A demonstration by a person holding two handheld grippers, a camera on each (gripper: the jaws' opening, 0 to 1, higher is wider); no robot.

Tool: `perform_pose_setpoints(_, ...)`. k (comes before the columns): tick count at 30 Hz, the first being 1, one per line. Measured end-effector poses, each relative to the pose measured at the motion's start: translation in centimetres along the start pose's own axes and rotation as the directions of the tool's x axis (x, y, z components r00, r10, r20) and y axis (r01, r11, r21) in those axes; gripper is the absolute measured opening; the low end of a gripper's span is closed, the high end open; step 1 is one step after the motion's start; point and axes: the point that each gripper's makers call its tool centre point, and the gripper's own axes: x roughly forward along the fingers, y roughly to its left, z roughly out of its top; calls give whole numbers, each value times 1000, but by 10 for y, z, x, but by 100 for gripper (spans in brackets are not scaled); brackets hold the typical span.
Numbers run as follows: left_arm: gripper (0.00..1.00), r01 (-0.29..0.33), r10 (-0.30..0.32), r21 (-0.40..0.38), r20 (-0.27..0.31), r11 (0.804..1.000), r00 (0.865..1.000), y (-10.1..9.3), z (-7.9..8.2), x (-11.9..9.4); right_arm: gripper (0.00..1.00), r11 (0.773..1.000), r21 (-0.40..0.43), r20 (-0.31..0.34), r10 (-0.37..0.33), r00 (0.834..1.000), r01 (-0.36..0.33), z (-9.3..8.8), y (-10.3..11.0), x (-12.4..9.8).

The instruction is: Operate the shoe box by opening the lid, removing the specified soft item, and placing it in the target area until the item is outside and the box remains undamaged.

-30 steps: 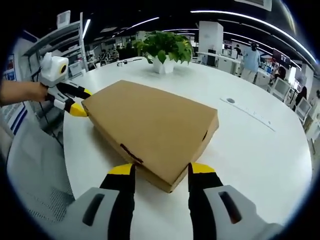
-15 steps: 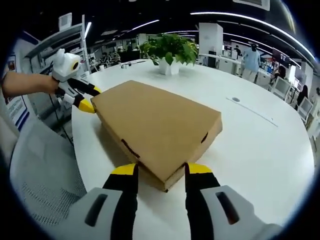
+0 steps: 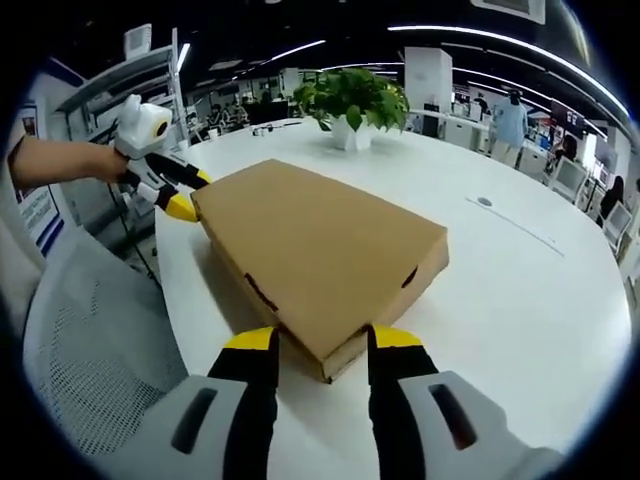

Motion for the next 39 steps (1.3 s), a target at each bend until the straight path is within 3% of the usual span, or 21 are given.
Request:
perform_pose_setpoints(10,45,-13,14,-38,34,999,999,10,-11,-11,31,999,-24,4,26,1000,-26,4,13,7)
perform_pose_setpoints(14,47,-7,11,-79,47,997,999,12,-11,-12,31,999,-34,-1,31,1000,-31,5,15,7)
perform_pose_setpoints(22,49,-6,10,-87,48,996,999,13,-12,-11,32,999,-24,6,34,999,-34,5,17,6)
perform_pose_setpoints(24,50,7,1,-128,60,992,998,13,-10,-11,32,999,-17,10,34,999,-33,6,17,6)
perform_pose_setpoints(34,55,4,1,-94,54,996,999,11,-11,-12,34,999,1,37,39,999,-40,11,18,1)
perform_pose_setpoints(39,57,4,2,-86,67,996,998,4,-1,-20,34,999,-5,55,44,998,-44,16,19,-3)
